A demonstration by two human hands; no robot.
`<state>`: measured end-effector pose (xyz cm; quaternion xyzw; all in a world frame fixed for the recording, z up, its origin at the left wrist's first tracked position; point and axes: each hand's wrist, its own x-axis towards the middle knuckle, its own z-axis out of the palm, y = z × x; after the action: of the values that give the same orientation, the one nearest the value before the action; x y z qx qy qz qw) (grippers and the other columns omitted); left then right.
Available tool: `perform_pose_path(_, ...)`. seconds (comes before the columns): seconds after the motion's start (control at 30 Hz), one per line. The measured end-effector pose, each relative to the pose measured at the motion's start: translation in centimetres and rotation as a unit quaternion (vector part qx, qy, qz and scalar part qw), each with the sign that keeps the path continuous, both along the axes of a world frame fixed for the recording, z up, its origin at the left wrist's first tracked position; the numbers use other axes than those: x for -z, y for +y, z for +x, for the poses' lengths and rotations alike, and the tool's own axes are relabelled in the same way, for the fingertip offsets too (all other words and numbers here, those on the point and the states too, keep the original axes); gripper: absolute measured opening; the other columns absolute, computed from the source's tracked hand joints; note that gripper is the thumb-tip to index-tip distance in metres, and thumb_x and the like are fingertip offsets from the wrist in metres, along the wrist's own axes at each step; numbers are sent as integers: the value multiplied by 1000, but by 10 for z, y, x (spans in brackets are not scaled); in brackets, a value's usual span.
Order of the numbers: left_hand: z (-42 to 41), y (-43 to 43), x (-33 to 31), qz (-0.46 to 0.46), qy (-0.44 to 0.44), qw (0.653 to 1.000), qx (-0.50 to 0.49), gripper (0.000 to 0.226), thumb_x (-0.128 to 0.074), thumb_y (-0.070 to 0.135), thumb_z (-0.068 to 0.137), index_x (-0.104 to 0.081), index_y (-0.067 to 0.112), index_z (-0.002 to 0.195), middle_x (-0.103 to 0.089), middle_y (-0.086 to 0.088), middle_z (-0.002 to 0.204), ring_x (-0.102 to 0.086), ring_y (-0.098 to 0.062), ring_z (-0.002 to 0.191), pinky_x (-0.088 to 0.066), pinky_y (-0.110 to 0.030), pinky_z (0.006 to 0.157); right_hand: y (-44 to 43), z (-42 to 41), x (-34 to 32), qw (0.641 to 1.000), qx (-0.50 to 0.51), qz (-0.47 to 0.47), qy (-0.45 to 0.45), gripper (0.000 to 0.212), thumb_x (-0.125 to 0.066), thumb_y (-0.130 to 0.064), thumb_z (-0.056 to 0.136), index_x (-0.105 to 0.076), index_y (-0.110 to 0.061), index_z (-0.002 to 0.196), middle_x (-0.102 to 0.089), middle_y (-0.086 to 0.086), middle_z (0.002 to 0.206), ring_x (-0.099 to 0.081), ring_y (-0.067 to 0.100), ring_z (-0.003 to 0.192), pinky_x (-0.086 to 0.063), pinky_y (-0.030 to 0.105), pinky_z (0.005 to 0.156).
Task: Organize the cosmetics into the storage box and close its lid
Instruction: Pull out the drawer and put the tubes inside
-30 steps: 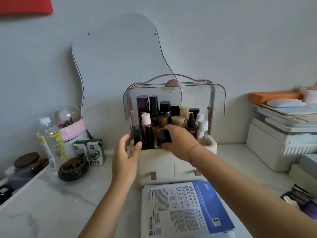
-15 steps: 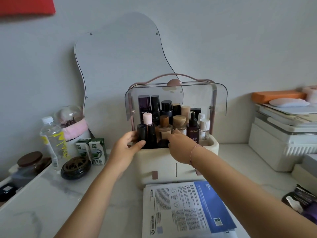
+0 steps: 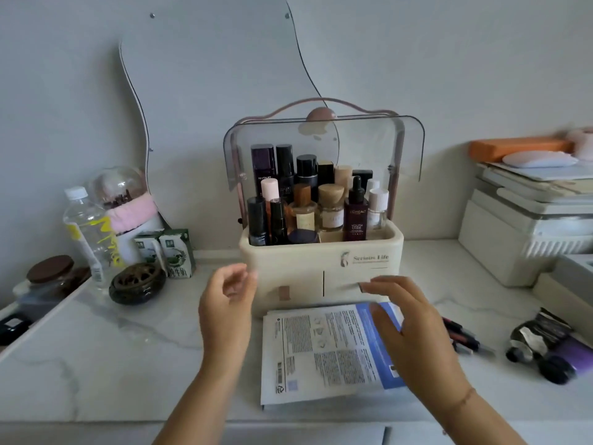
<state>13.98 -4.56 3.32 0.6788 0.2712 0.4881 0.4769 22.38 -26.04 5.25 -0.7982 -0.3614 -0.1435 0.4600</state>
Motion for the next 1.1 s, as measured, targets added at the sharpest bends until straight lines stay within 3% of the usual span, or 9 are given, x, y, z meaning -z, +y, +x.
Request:
perform_pose_path(0.1, -3, -17, 16, -152, 12, 984, 87, 10, -67, 26, 84, -66, 20, 93, -72, -1, 87, -69, -9, 76, -55, -20, 63, -28, 0, 21, 998, 36, 11, 56, 28, -61, -14, 86, -57, -40, 94, -52, -31, 104, -54, -9, 95, -46, 17, 78)
perform_pose_path(0.17, -1, -18, 13, -232, 15, 963, 136, 17, -68, 19, 85, -66, 6, 96, -72, -11, 86, -72, -18, 75, -57, -21, 62, -42, 10, 28, 994, 67, 27, 88, 23, -63, -12, 85, -60, -32, 96, -60, -15, 104, -60, 3, 93, -49, 22, 81)
perform_pose_path(0.27, 4, -19, 2, -277, 41, 946, 164, 16, -68, 16, 85, -67, 2, 93, -74, -16, 83, -72, -23, 70, -56, -22, 56, -49, 24, 30, 984, 92, 19, 150, 22, -64, -15, 86, -62, -17, 108, -64, -1, 103, -61, 13, 95, -48, 24, 82)
perform_pose_path(0.4, 12, -15, -10, -340, 30, 923, 177, 15, -68, 12, 85, -66, -2, 88, -73, -20, 76, -70, -22, 57, -54, -21, 48, -27, 20, 25, 988, 50, -12, 147, 23, -62, -25, 87, -59, -24, 110, -61, -12, 99, -59, 4, 89, -46, 15, 70)
perform_pose_path(0.47, 14, -13, -11, -362, 28, 914, 180, 13, -68, 10, 84, -67, -3, 86, -72, -18, 72, -69, -20, 54, -53, -20, 46, -15, 15, 21, 992, 30, -40, 115, 24, -63, -26, 86, -59, -26, 109, -57, -19, 97, -55, -2, 86, -45, 12, 72)
perform_pose_path(0.63, 17, -15, -11, -373, 55, 905, 198, 13, -67, 10, 85, -68, -2, 80, -71, -17, 72, -69, -18, 53, -52, -18, 45, 18, -7, 24, 971, -94, -217, -41, 47, -58, -38, 87, -49, -29, 132, -44, -13, 140, -34, 9, 132, -23, 23, 109)
perform_pose_path(0.8, 2, -22, -14, -362, 50, 906, 214, 10, -64, 6, 87, -67, -1, 80, -70, -15, 67, -69, -17, 53, -53, -18, 47, 29, -9, 36, 946, -115, -295, -73, 49, -38, -49, 93, -36, -34, 140, -30, -13, 150, -20, 8, 141, -7, 29, 116)
perform_pose_path(0.97, -29, -35, -8, -350, 48, 909, 221, 11, -66, 10, 86, -68, 0, 84, -72, -13, 67, -68, -15, 55, -53, -17, 49, 28, -7, 35, 949, -128, -276, -81, 46, -41, -47, 93, -43, -31, 136, -37, -15, 145, -28, 8, 137, -14, 30, 117)
perform_pose_path(1.1, -47, -46, -2, -335, 34, 916, 217, 12, -66, 12, 85, -68, 1, 83, -72, -13, 68, -67, -15, 54, -52, -18, 48, 27, -11, 31, 951, -164, -252, -76, 37, -50, -37, 91, -56, -26, 126, -50, -10, 132, -44, 13, 119, -32, 25, 103)
